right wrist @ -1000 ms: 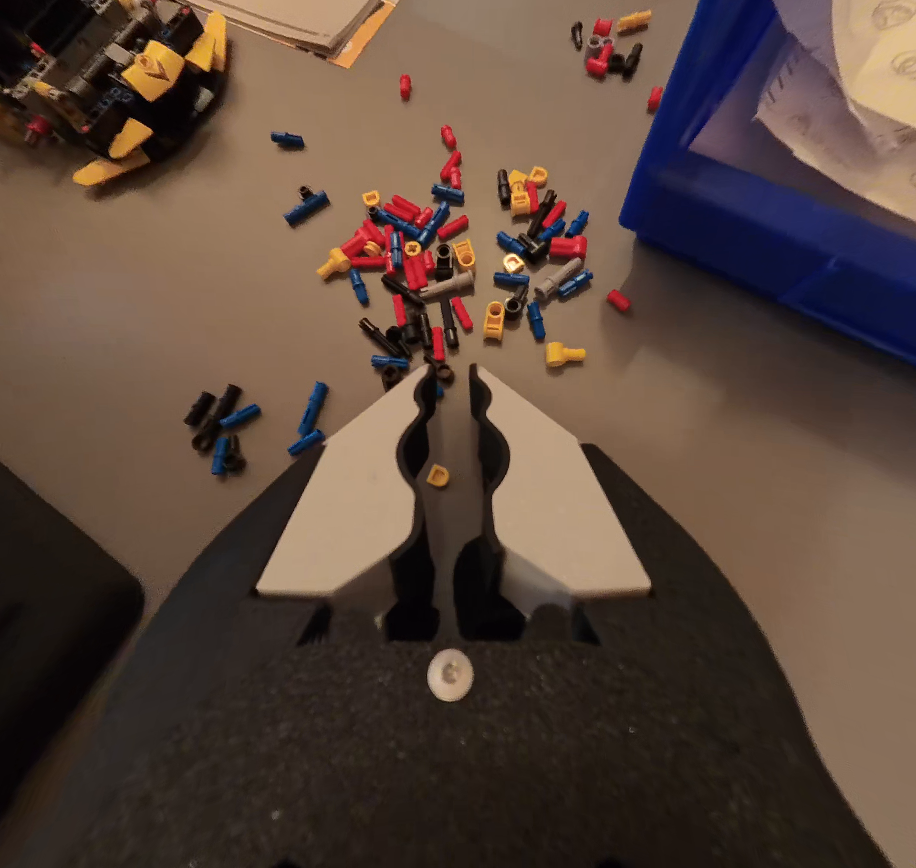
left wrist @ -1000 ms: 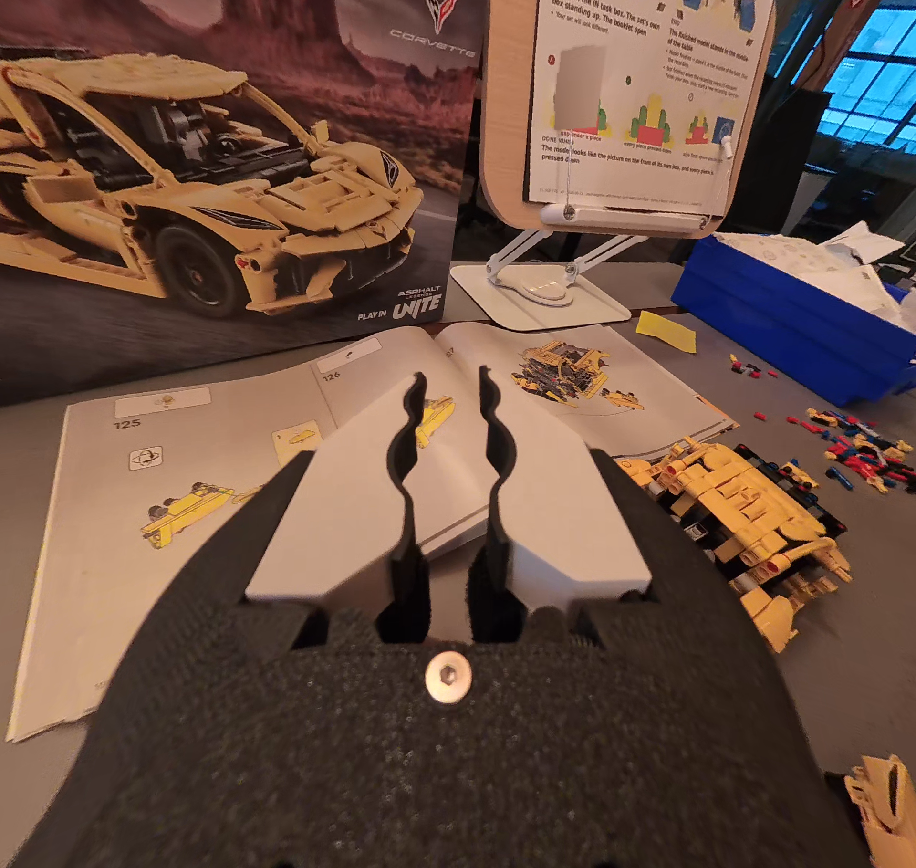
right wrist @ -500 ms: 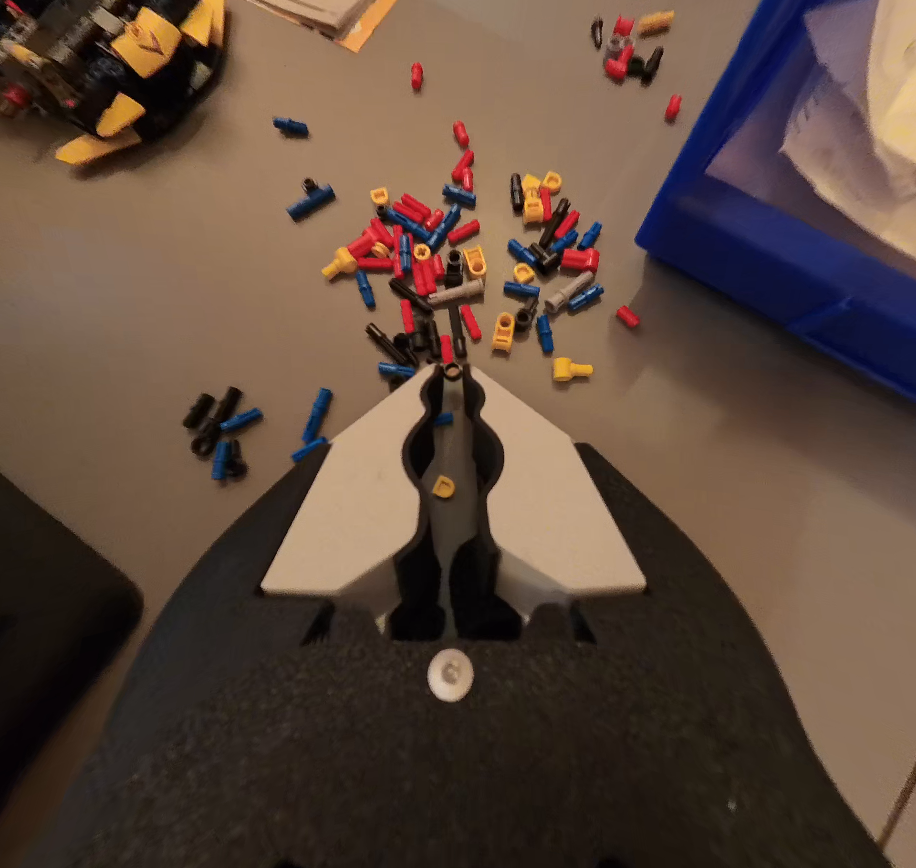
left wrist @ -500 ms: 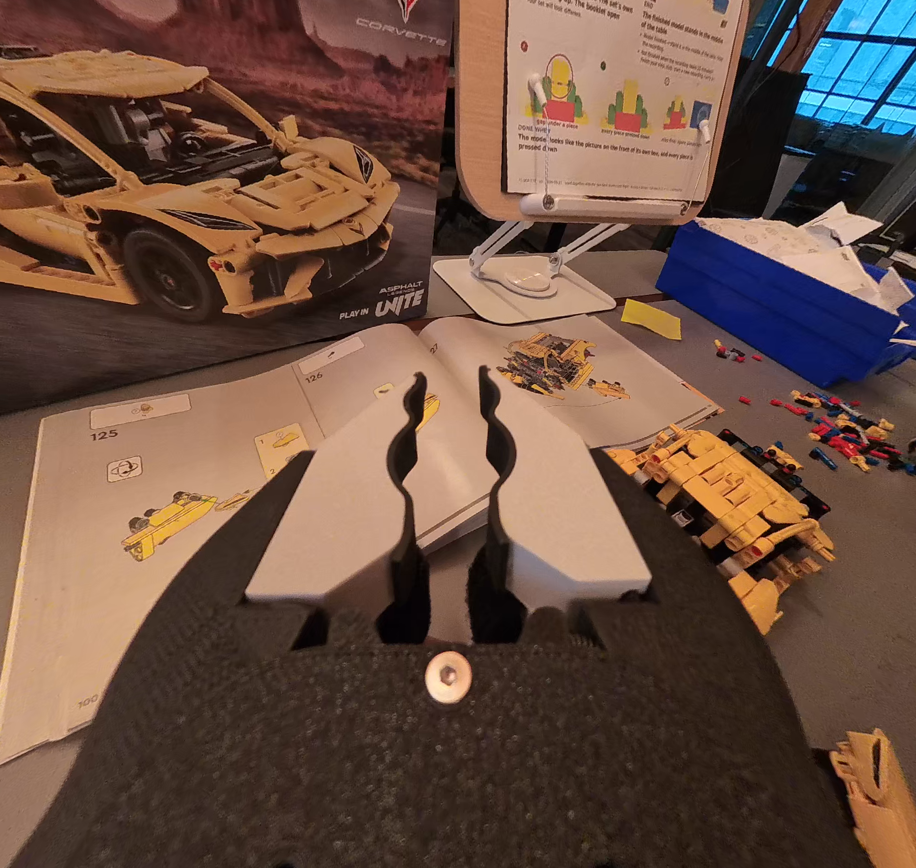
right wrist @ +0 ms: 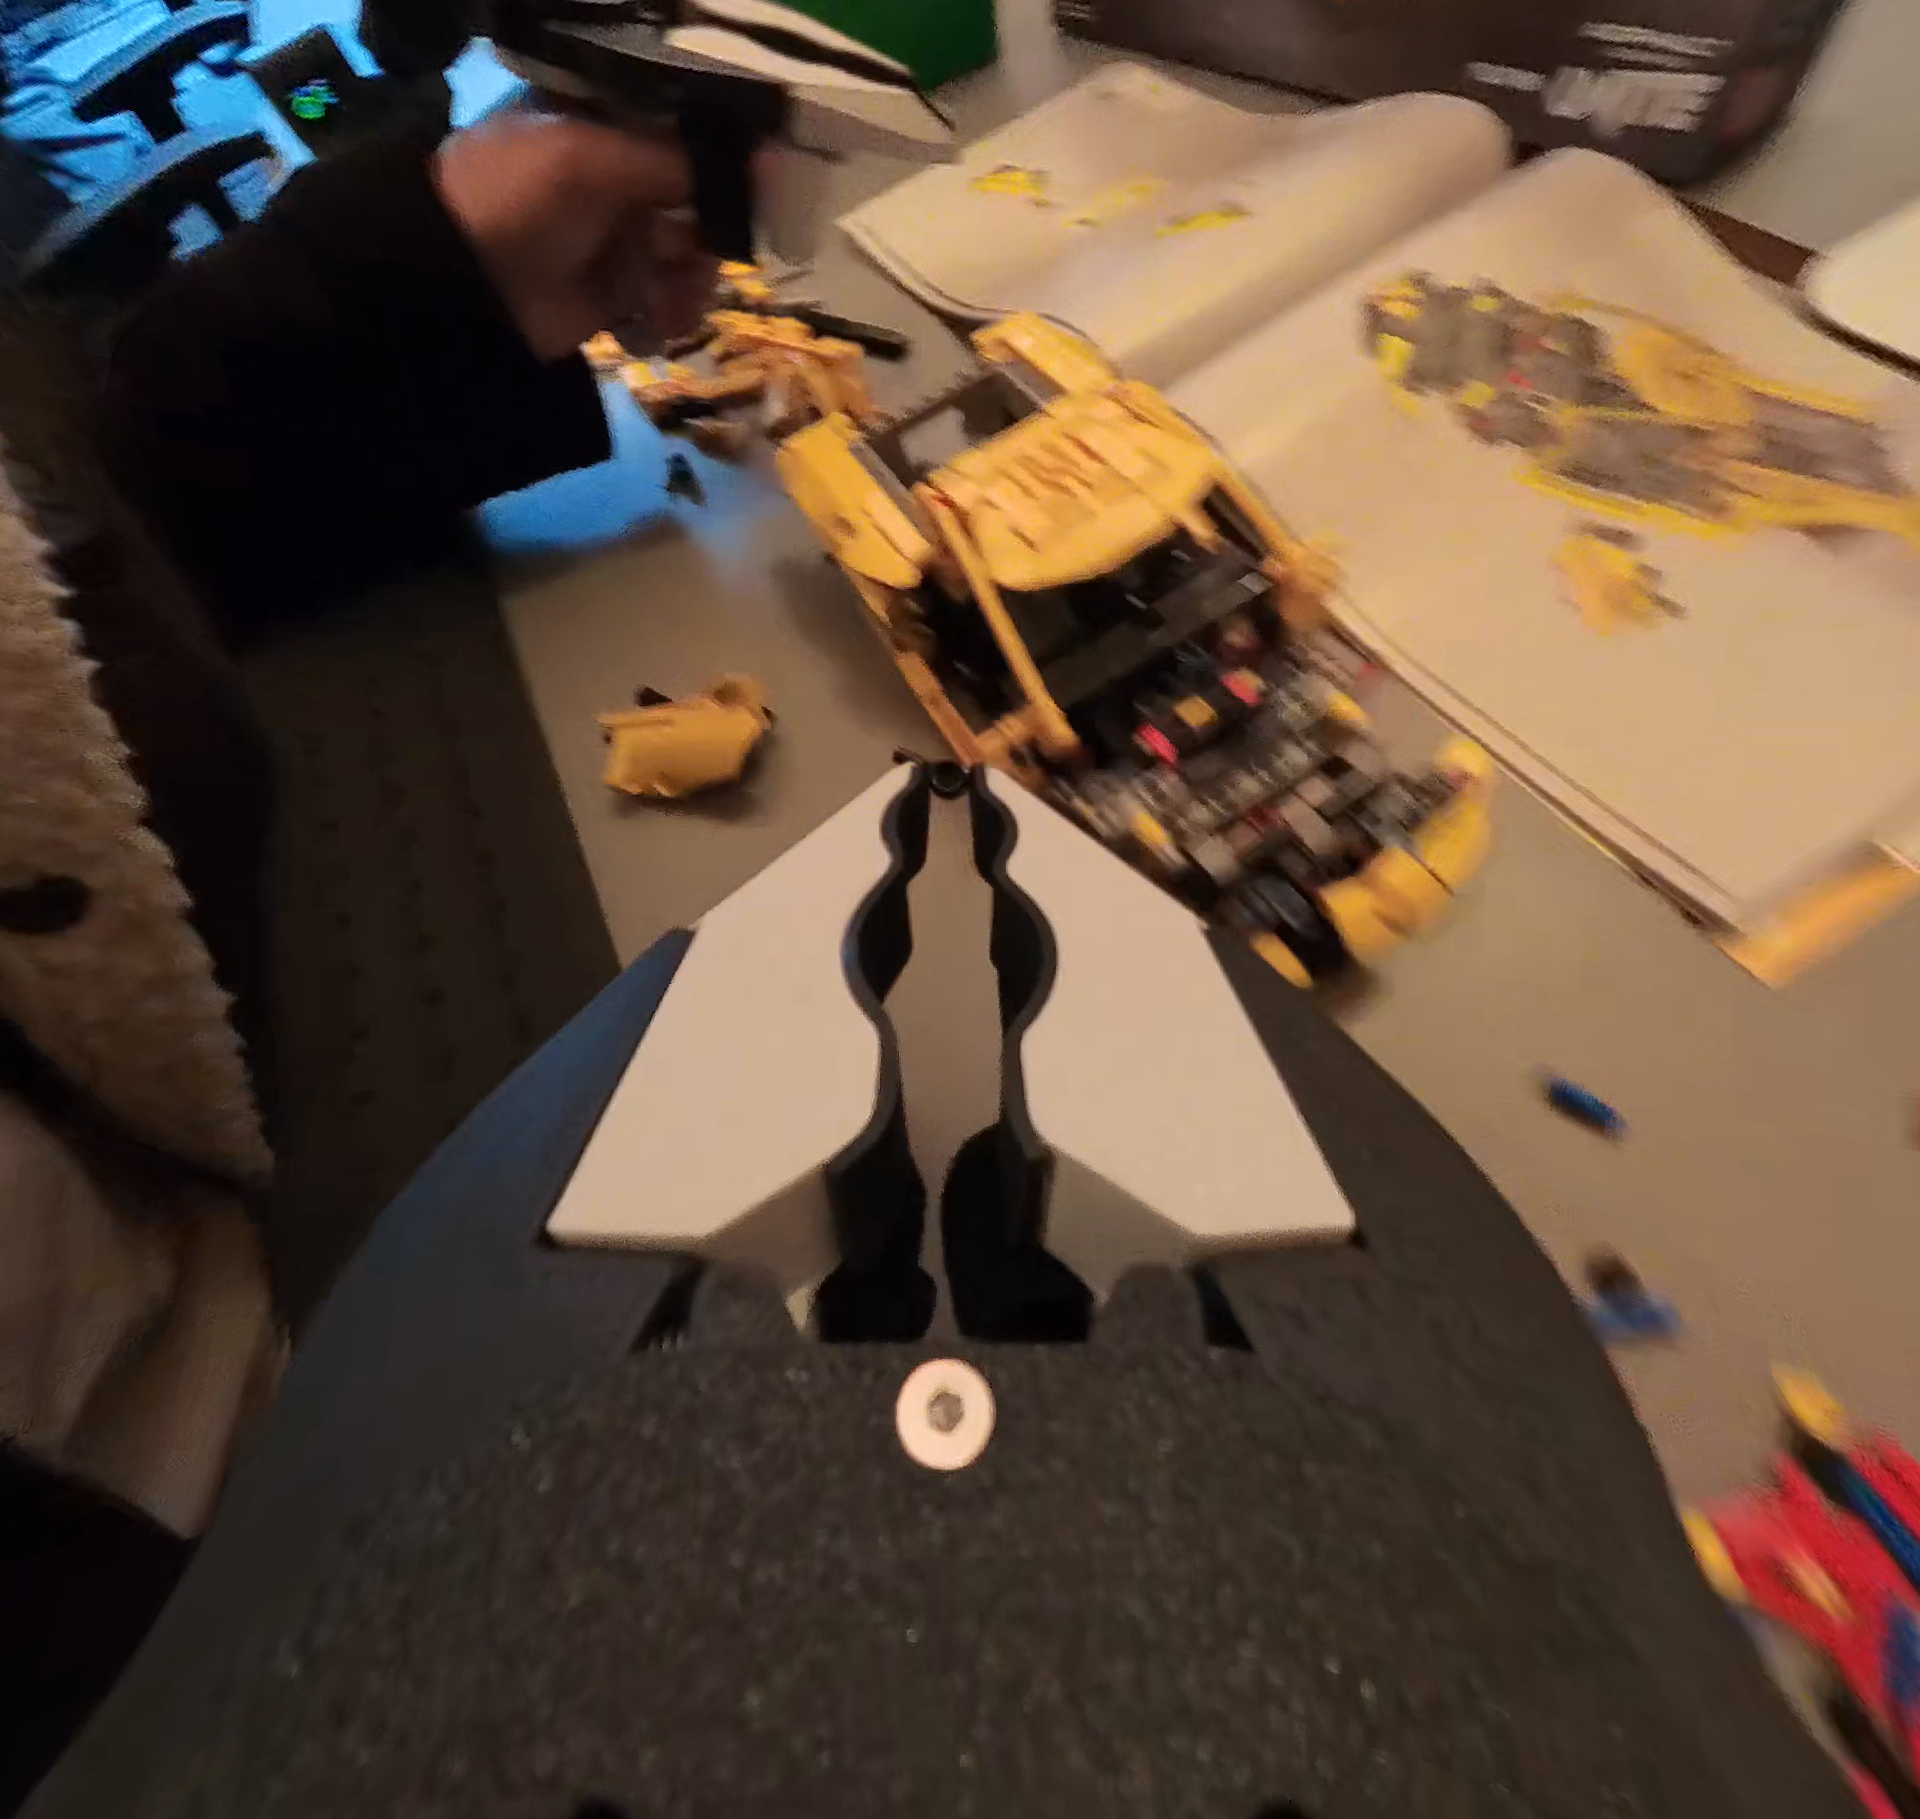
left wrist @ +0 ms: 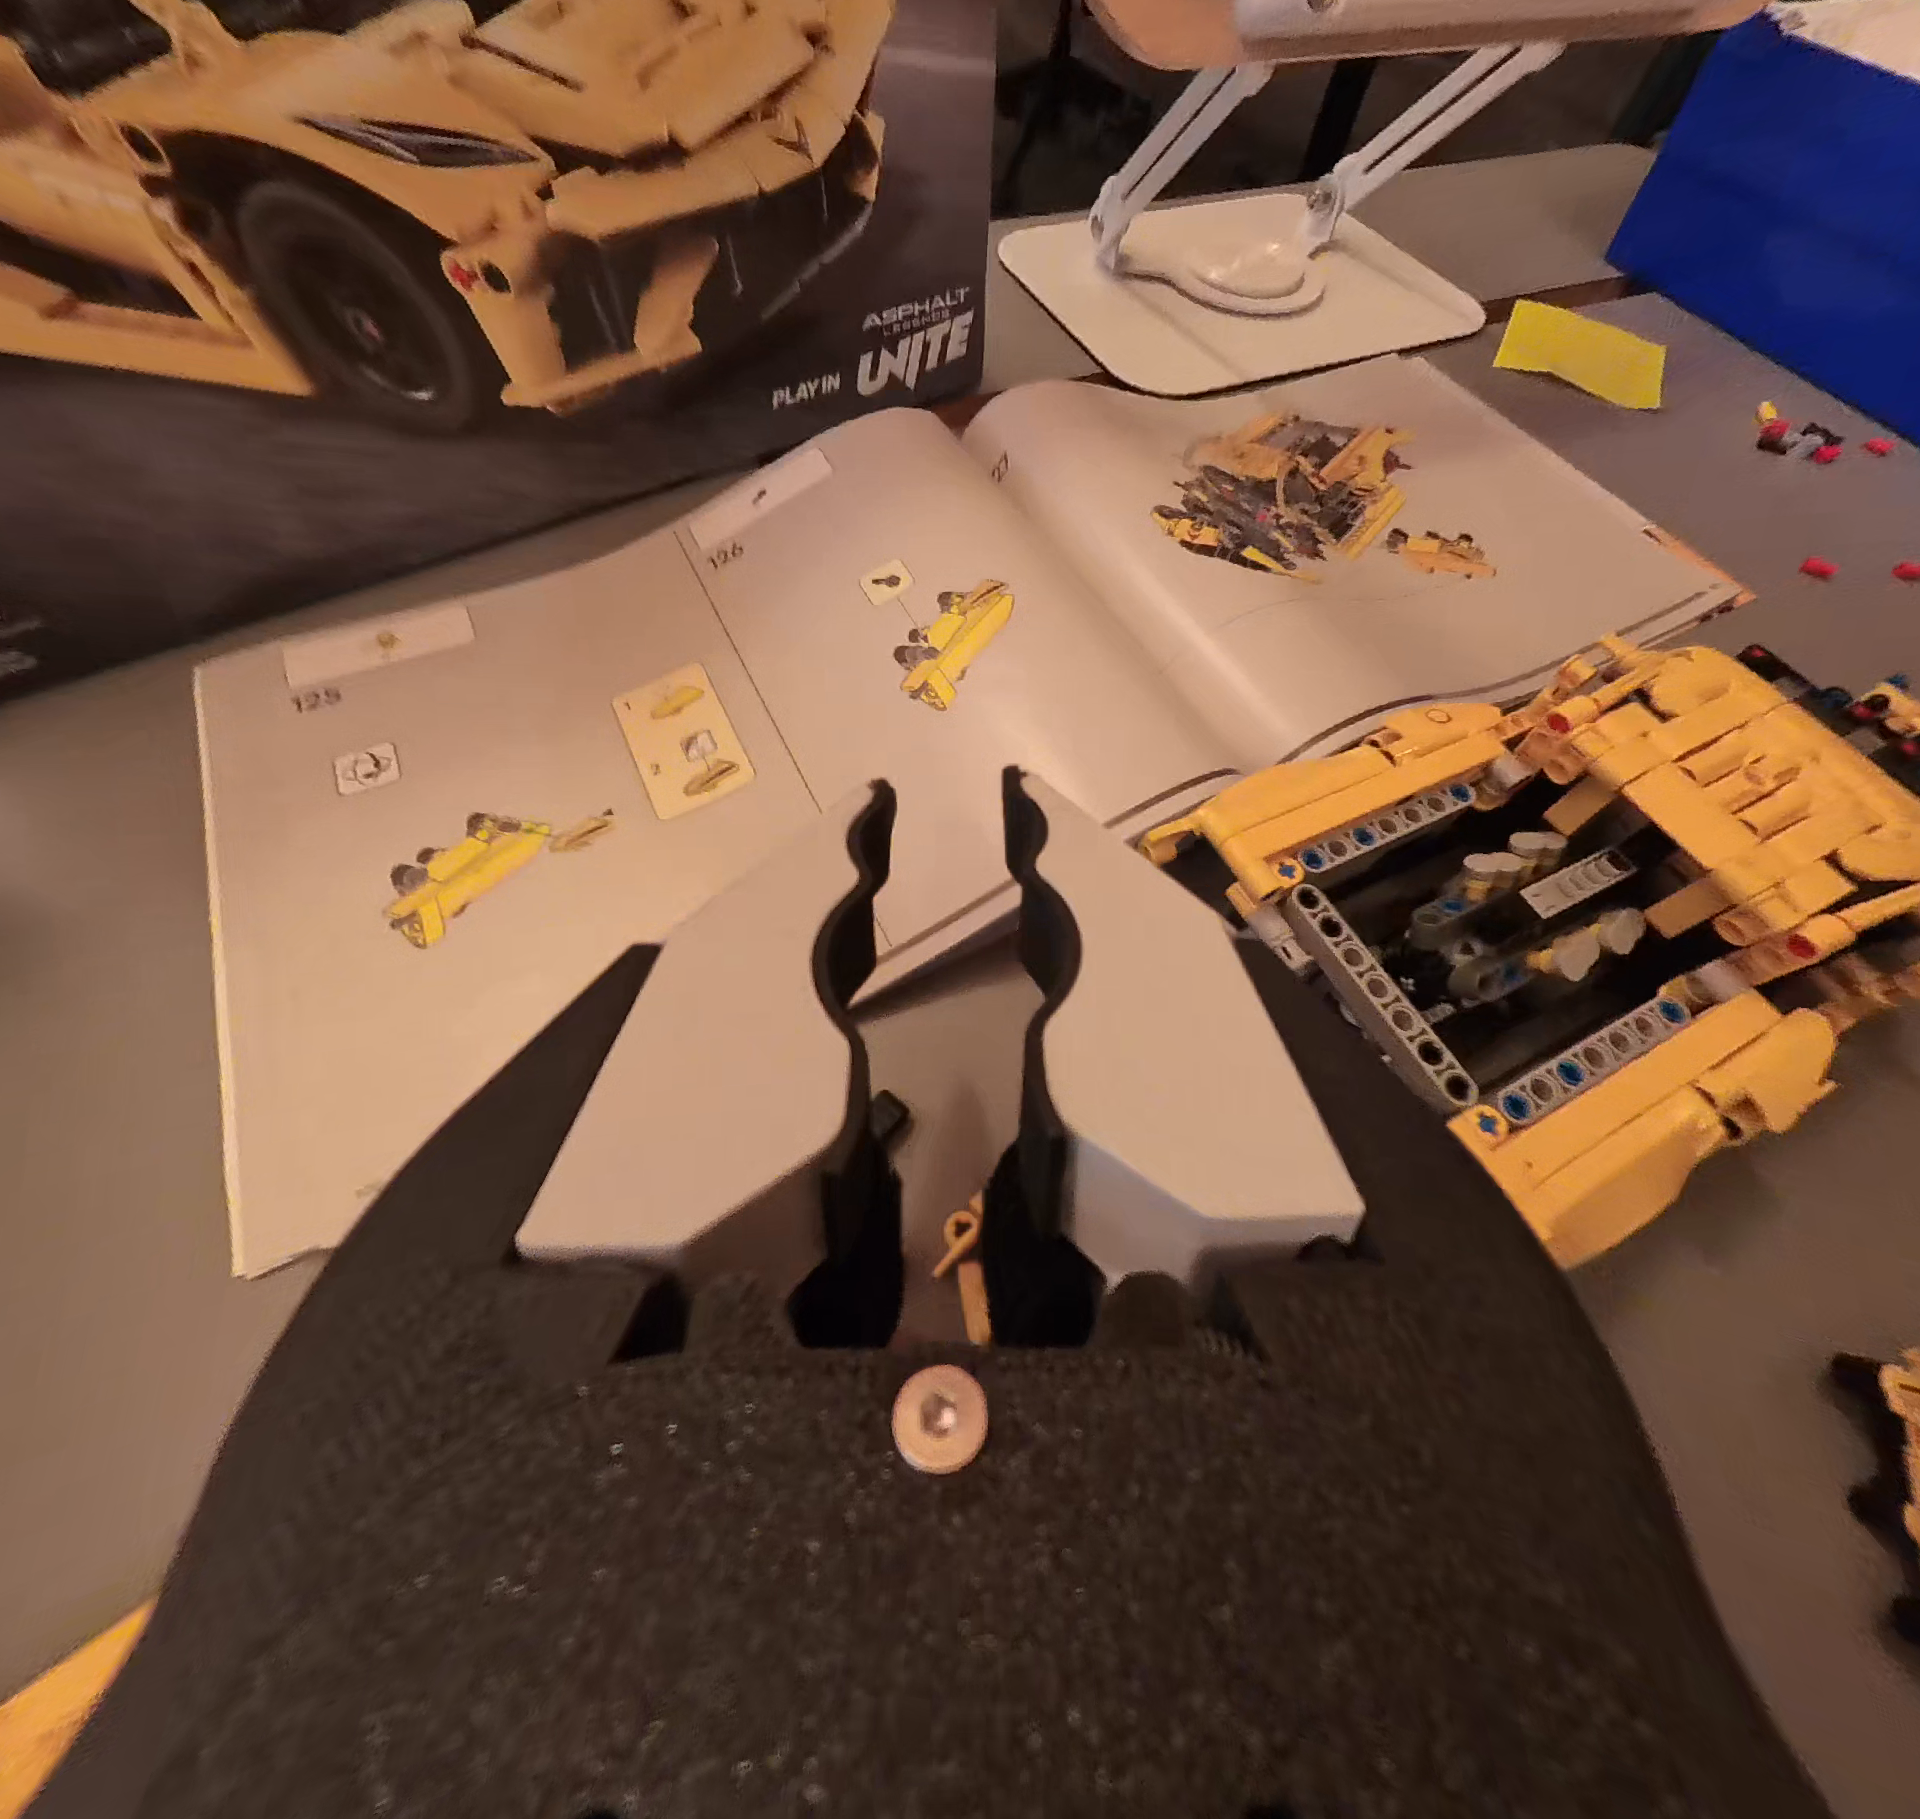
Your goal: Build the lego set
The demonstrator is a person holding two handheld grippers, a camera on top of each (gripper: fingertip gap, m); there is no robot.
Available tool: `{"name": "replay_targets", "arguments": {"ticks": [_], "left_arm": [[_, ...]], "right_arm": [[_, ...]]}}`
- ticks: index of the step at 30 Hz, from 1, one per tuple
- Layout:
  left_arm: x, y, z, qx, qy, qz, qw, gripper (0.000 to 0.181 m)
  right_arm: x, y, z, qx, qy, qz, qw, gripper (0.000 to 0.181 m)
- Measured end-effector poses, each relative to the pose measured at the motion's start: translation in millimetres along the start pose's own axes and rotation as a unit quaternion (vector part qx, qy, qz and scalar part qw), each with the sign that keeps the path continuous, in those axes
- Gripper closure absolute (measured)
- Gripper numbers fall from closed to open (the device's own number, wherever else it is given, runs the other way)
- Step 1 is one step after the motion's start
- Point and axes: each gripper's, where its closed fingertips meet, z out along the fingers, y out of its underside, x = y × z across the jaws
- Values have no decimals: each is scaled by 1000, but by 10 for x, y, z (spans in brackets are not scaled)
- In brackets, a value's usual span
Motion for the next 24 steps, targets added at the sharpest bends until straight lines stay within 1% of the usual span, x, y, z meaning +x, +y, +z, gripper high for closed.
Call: {"name": "replay_targets", "arguments": {"ticks": [2, 4, 5, 6, 8, 10, 12, 14, 17, 19, 21, 24], "left_arm": [[43, -17, -23, 4, 16, -22, 1000, 160], [130, -56, -53, 14, 44, -42, 998, 160], [137, -64, -63, 17, 48, -47, 998, 160], [123, -70, -72, 19, 46, -50, 998, 160], [110, -81, -85, 24, 51, -66, 996, 160], [126, -93, -97, 27, 68, -92, 993, 160], [130, -96, -104, 27, 80, -114, 990, 160], [122, -99, -109, 29, 83, -125, 988, 160], [130, -92, -101, 27, 83, -124, 988, 160], [143, -77, -88, 23, 83, -119, 989, 160], [149, -64, -79, 19, 82, -116, 990, 160], [155, -61, -74, 18, 85, -119, 989, 161]], "right_arm": [[-275, -136, 336, 0, -39, -9, 999, 175], [-567, -258, 679, 0, -79, 5, 997, 175], [-708, -287, 834, -5, -98, 6, 995, 174], [-816, -300, 978, -10, -108, -1, 994, 175], [-930, -295, 1227, -23, -104, -30, 994, 175], [-1005, -259, 1394, -40, -101, -57, 992, 175], [-1031, -210, 1453, -47, -99, -78, 991, 174], [-961, -152, 1450, -45, -85, -84, 992, 175], [-870, -132, 1364, -30, -86, -54, 994, 174], [-773, -130, 1282, -21, -75, -43, 996, 175], [-617, -34, 1190, -35, -44, -46, 997, 175], [-429, 235, 1044, -85, -3, -53, 995, 174]]}}
